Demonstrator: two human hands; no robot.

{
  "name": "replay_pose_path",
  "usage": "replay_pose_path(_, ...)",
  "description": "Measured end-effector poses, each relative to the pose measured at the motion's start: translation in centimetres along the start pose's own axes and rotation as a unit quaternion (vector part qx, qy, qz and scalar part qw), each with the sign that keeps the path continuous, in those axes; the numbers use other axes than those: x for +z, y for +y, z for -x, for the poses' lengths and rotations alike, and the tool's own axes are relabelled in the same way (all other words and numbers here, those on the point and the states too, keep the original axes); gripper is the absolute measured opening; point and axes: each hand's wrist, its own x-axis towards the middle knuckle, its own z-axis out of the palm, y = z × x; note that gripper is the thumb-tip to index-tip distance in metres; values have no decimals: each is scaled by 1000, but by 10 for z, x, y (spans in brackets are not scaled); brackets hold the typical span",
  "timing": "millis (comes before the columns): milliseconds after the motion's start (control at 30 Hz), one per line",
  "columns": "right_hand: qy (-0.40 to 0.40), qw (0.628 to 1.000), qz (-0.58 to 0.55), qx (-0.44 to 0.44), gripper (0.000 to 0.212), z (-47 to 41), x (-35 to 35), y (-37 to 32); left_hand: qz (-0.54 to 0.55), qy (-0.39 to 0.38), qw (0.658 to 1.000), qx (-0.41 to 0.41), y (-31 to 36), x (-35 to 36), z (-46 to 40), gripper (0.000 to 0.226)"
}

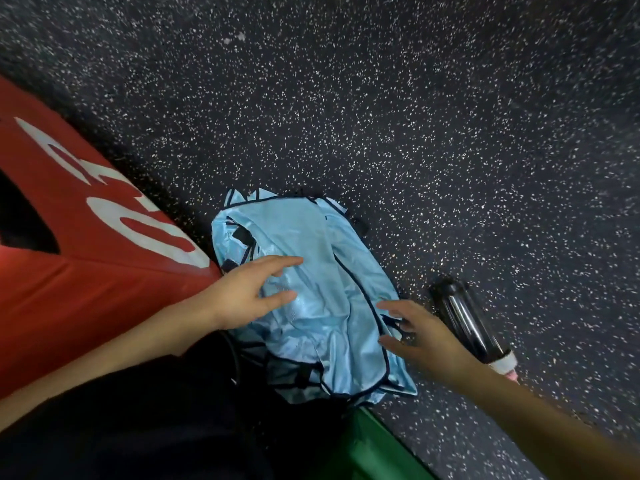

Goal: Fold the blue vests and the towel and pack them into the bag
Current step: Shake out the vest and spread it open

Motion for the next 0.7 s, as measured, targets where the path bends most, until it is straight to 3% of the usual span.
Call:
replay_pose_path(500,-139,986,88,19,48,-19,6,11,-4,-45,999,-7,10,14,4,60)
replay_pose_path(700,-116,992,51,5,45,-17,6,3,-4,-29,1000,-10,15,1,13,58)
